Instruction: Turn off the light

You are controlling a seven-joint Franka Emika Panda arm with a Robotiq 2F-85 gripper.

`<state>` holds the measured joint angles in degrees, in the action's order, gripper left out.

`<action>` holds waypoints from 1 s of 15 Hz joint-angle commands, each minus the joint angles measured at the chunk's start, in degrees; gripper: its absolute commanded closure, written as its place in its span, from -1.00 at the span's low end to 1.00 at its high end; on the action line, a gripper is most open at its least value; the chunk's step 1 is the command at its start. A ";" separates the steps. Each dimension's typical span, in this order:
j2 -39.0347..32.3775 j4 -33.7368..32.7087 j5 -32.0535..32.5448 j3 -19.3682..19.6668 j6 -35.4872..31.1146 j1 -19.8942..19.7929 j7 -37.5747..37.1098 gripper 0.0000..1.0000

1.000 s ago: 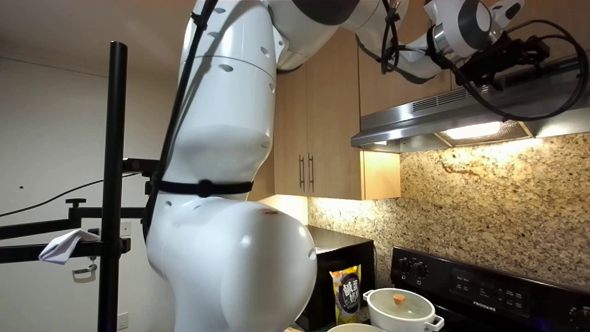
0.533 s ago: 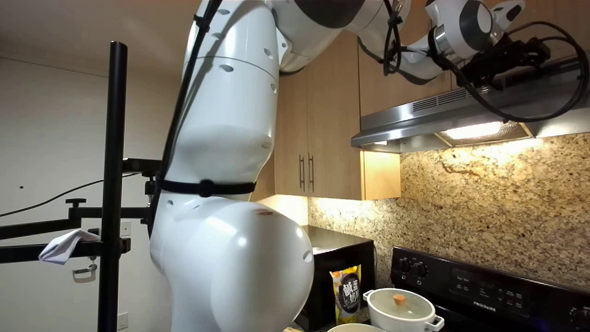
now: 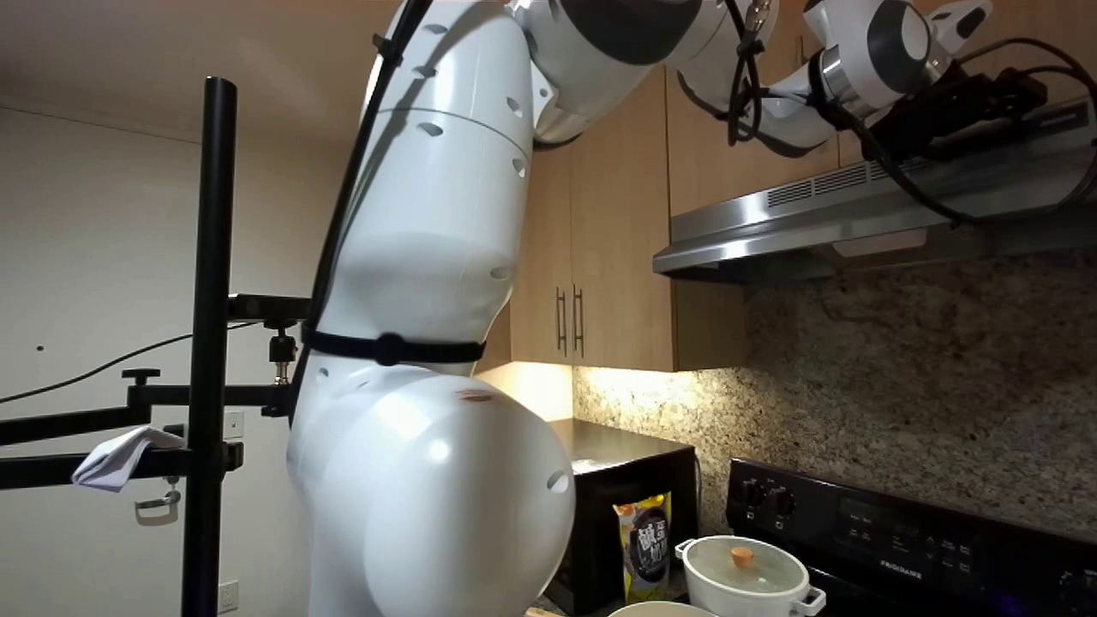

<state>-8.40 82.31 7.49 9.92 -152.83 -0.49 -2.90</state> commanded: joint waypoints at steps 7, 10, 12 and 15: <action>-0.65 -1.17 -1.62 -0.93 -0.50 -0.20 1.94 -1.00; 1.37 0.91 0.09 -0.71 -1.35 0.50 0.43 -1.00; 2.47 1.78 1.32 -0.56 -1.53 1.14 -0.47 -1.00; 6.34 5.17 -0.70 -1.83 -1.11 2.08 1.91 -1.00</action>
<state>-7.04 82.25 7.51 9.40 -153.16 0.62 -2.89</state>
